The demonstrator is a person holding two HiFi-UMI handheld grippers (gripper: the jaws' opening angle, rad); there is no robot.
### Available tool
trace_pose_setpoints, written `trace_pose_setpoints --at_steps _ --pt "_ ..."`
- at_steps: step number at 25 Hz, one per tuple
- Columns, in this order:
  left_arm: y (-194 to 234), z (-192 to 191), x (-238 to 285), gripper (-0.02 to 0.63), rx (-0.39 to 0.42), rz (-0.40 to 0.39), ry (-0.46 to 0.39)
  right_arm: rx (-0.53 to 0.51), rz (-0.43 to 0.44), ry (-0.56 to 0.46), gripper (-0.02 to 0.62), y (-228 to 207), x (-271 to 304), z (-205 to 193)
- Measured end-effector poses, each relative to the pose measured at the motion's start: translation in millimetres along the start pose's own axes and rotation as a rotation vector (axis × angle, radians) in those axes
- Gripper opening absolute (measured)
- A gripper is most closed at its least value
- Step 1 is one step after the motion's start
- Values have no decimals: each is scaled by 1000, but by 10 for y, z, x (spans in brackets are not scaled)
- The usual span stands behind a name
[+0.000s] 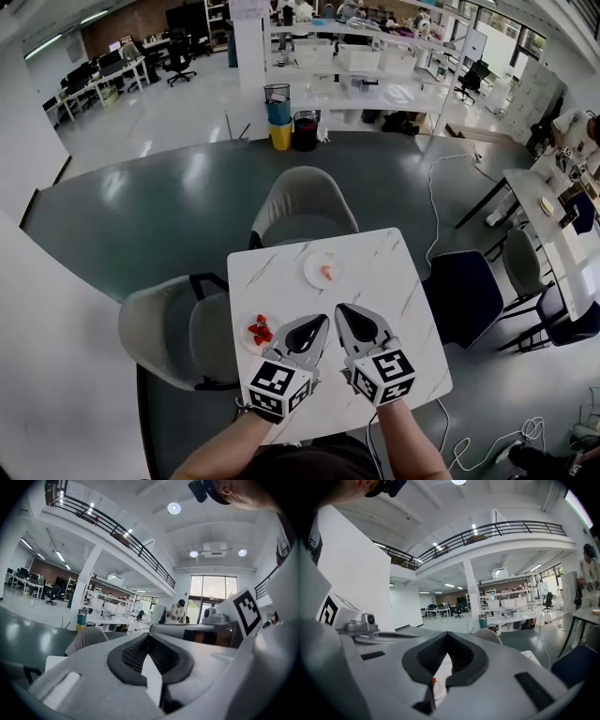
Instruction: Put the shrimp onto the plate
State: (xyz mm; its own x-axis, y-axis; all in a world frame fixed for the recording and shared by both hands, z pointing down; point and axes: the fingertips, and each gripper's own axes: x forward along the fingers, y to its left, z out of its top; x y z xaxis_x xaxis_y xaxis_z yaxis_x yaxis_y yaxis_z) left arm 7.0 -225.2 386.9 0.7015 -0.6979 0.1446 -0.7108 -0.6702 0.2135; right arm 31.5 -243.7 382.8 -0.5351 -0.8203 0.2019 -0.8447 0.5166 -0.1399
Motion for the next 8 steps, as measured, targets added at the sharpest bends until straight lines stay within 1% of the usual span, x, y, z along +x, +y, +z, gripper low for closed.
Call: trace_pose_setpoints --at_steps 8 --pt "-166 119 -425 9 27 -31 -27 -31 -15 -21 2 423 -242 120"
